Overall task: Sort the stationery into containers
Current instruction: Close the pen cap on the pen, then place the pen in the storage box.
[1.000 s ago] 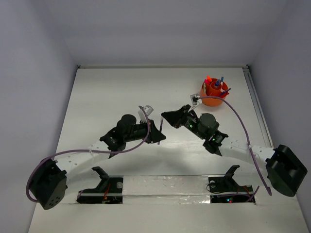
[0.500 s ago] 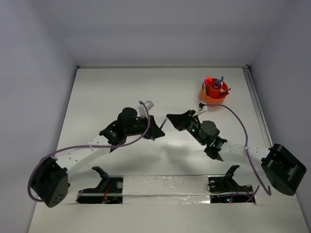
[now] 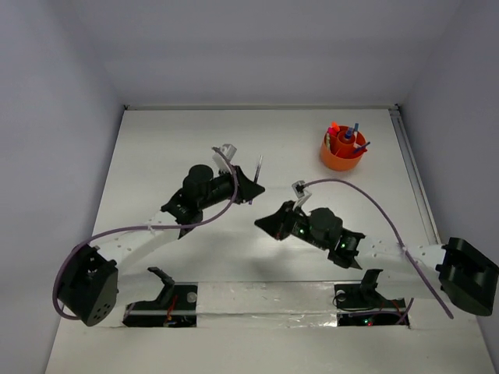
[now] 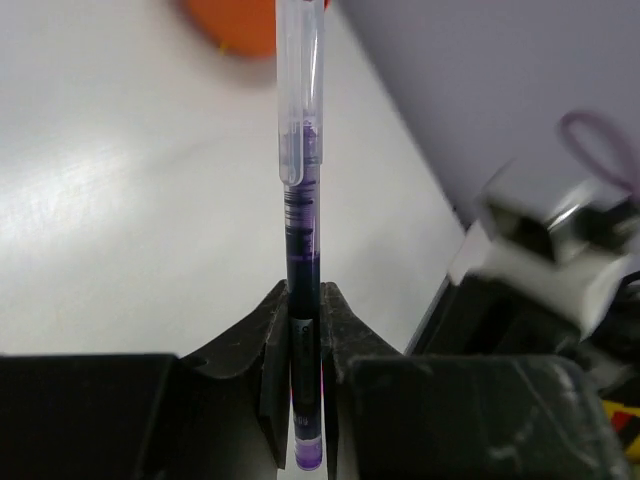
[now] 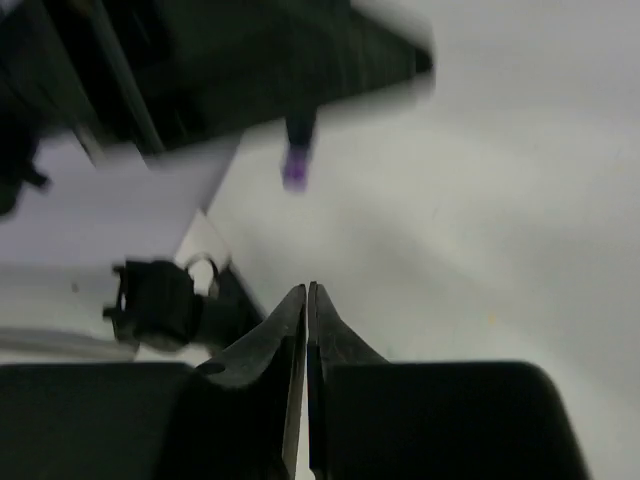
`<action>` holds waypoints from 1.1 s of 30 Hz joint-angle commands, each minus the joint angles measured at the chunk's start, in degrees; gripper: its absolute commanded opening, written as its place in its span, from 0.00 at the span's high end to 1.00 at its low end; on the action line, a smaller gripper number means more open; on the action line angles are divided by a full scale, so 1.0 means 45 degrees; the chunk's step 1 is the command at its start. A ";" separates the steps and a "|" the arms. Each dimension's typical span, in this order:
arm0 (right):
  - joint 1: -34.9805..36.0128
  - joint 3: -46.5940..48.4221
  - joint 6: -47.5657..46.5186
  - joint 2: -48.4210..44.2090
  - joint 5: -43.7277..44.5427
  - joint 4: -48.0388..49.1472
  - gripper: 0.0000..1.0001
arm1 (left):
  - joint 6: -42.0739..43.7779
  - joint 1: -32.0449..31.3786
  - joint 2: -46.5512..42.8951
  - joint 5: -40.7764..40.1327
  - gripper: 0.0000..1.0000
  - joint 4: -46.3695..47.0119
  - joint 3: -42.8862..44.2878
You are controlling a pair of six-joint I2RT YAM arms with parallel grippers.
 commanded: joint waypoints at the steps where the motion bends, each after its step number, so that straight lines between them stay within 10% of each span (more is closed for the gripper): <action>1: 0.0787 -0.0014 0.0758 -0.1031 -0.0138 -0.3307 0.89 | -0.0253 0.0081 -0.0805 -0.0589 1.00 0.4598 0.0152; 5: 0.0339 0.0103 0.0917 -0.3061 0.1075 -0.4341 0.56 | -0.0117 0.0081 -0.1643 -0.0960 1.00 0.4169 -0.0963; 18: -0.0616 0.4005 -0.3574 -0.3441 -0.0541 -0.6552 0.17 | -0.1149 0.0081 -0.2174 0.1185 1.00 0.6836 -0.3364; 33: -0.2885 0.5084 -0.2209 0.0410 -0.6520 -0.3310 0.29 | -0.1777 -0.0056 -0.2154 0.2653 1.00 0.8856 -0.3992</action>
